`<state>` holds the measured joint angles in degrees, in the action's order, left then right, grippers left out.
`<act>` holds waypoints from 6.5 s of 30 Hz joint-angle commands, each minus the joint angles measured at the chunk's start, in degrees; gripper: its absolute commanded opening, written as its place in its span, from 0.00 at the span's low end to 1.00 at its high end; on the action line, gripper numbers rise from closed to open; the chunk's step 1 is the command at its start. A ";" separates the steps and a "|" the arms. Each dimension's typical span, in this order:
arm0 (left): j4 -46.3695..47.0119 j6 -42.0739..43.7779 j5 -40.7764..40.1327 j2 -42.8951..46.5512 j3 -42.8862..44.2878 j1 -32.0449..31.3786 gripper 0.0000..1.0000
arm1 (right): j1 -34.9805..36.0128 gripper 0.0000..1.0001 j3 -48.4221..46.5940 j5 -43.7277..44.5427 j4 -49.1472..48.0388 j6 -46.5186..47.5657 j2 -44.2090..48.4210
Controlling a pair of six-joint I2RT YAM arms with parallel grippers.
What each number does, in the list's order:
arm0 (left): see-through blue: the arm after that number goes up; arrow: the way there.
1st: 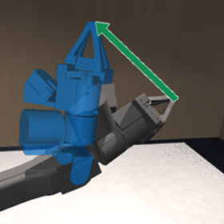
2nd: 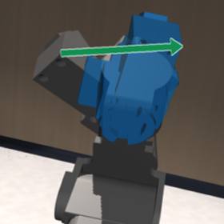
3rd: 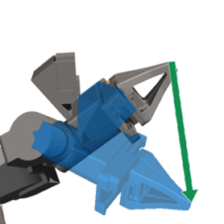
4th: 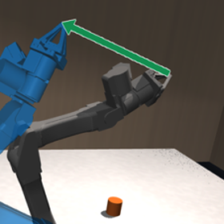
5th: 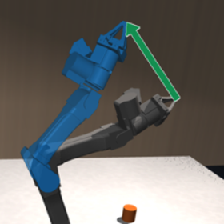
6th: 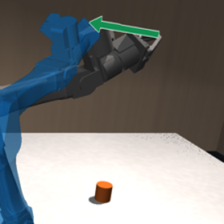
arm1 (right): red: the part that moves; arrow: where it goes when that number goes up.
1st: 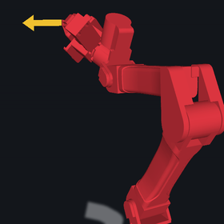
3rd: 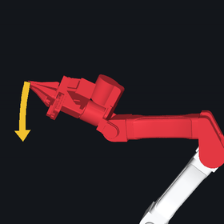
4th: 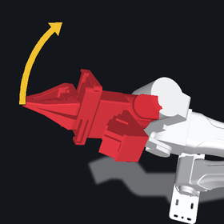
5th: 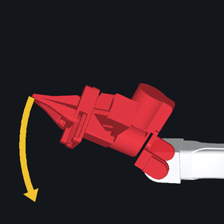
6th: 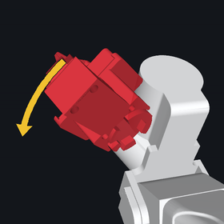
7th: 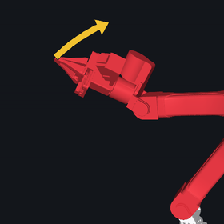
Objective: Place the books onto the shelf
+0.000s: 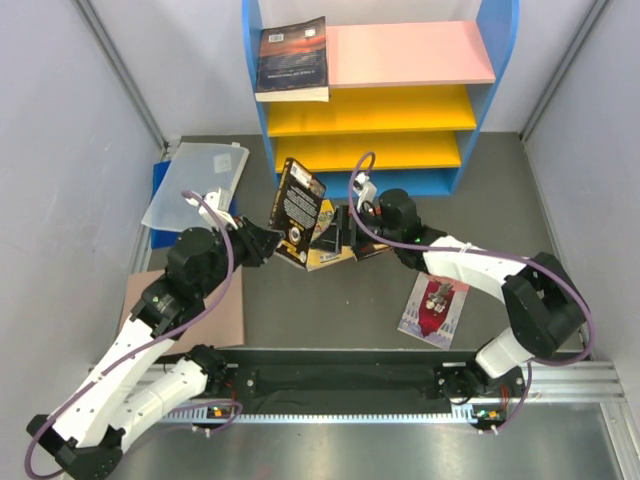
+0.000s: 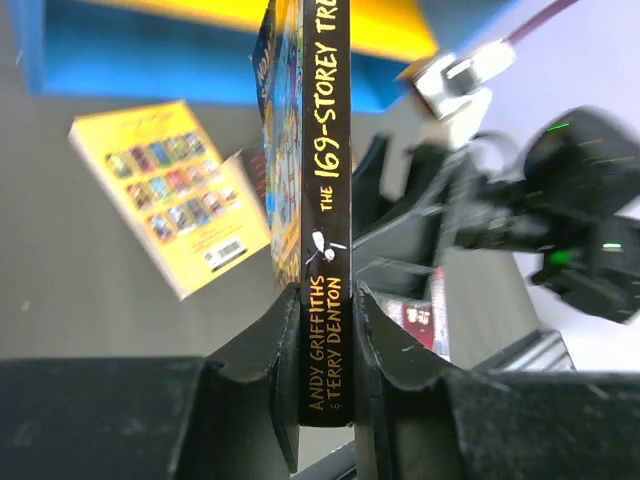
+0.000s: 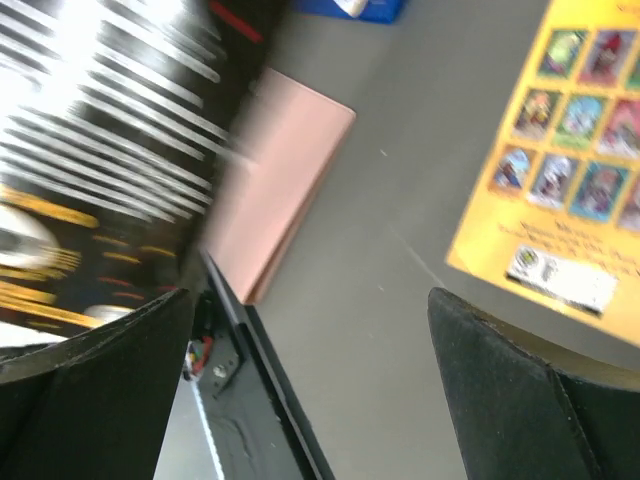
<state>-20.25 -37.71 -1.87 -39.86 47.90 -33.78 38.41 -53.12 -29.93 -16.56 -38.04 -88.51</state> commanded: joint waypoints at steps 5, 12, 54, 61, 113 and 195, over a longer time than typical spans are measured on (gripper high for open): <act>6.27 6.51 9.77 -4.61 15.71 -0.32 0.00 | -0.01 1.00 5.66 5.58 4.16 6.92 2.99; 14.27 9.58 14.70 -12.77 23.37 -0.32 0.00 | 3.15 1.00 7.87 10.67 5.73 9.99 1.68; 12.88 -39.89 19.62 -58.93 77.78 23.75 0.00 | 10.10 1.00 -1.28 13.41 14.71 14.66 -8.43; 8.82 -42.61 18.66 -58.93 76.29 24.81 0.00 | 10.10 1.00 -1.81 12.88 14.89 14.84 -9.05; 4.61 -39.72 18.04 -54.54 72.16 25.87 0.99 | 10.54 1.00 -1.63 12.97 14.97 15.02 -8.87; 7.95 -23.37 23.67 -51.98 60.73 21.12 0.00 | 10.63 1.00 -2.69 13.59 16.47 15.28 -9.31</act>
<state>-15.55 -61.19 21.80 -89.80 106.26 -12.21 48.27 -53.41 -16.14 0.91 -23.57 -97.38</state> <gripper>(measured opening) 0.010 0.995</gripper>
